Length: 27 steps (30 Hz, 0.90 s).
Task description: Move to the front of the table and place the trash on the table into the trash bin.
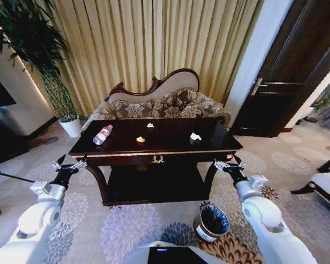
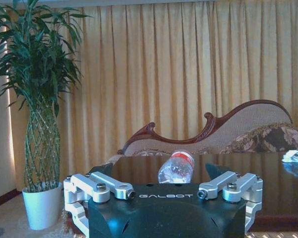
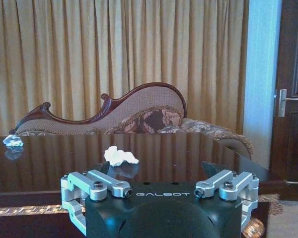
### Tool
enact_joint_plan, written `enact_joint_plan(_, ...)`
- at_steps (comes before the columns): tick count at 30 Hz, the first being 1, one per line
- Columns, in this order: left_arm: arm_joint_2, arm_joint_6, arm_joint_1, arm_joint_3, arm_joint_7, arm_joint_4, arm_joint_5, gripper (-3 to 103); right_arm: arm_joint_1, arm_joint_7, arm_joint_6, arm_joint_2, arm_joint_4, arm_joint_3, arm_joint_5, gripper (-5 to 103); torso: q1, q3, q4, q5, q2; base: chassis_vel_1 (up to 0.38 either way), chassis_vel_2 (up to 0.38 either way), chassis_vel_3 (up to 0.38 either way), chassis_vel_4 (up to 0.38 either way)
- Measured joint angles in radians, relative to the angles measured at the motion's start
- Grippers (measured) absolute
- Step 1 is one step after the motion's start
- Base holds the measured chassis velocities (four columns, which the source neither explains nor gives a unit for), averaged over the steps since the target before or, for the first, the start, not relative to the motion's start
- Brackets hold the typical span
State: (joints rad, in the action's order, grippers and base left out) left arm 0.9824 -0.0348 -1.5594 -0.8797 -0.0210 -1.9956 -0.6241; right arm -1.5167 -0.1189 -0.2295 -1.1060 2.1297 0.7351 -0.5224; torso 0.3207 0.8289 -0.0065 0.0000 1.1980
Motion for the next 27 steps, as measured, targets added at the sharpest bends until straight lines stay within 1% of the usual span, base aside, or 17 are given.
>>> enact_joint_plan(16, 0.011, 0.004, -0.005, -0.001, 0.004, -0.012, -0.002, 100, 0.003, 0.0, 0.002, -0.004, 0.004, -0.009, 0.005, 100, 0.0, 0.0, -0.0001, -0.0001, 0.0, -0.166, 0.161, 0.162, -0.171)
enact_joint_plan(20, 0.017, -0.01, -0.009, -0.007, 0.003, -0.036, -0.013, 100, 0.007, 0.0, -0.004, 0.003, 0.025, -0.01, 0.0, 100, 0.0, 0.0, 0.0, 0.0, 0.0, -0.103, 0.12, 0.101, -0.105)
enact_joint_plan(22, 0.019, -0.032, -0.011, -0.019, 0.002, -0.057, -0.019, 100, 0.025, 0.0, -0.032, 0.018, 0.04, -0.024, -0.01, 100, 0.001, 0.0, -0.0003, -0.0001, 0.0, -0.062, 0.071, 0.058, -0.054)
enact_joint_plan(24, 0.02, -0.036, -0.013, -0.024, 0.001, -0.064, -0.02, 100, 0.038, 0.0, -0.042, 0.023, 0.042, -0.032, -0.015, 100, 0.0, 0.0, -0.0005, -0.0002, 0.0, 0.0, 0.0, 0.0, 0.0)
enact_joint_plan(25, 0.024, -0.045, -0.016, -0.033, 0.0, -0.074, -0.02, 100, 0.061, 0.0, -0.061, 0.037, 0.042, -0.048, -0.027, 100, 0.0, 0.0, 0.0, -0.0001, 0.0, 0.0, 0.0, 0.0, 0.0)
enact_joint_plan(26, 0.028, -0.053, -0.02, -0.042, 0.0, -0.084, -0.02, 100, 0.082, 0.0, -0.084, 0.048, 0.042, -0.062, -0.04, 100, 0.0, 0.0, 0.0, 0.0004, 0.0, 0.0, 0.0, 0.0, 0.0)
enact_joint_plan(27, 0.028, -0.053, -0.02, -0.042, 0.0, -0.084, -0.02, 100, 0.082, 0.0, -0.084, 0.048, 0.042, -0.062, -0.04, 100, 0.0, 0.0, 0.0, 0.0004, 0.0, 0.0, 0.0, 0.0, 0.0)
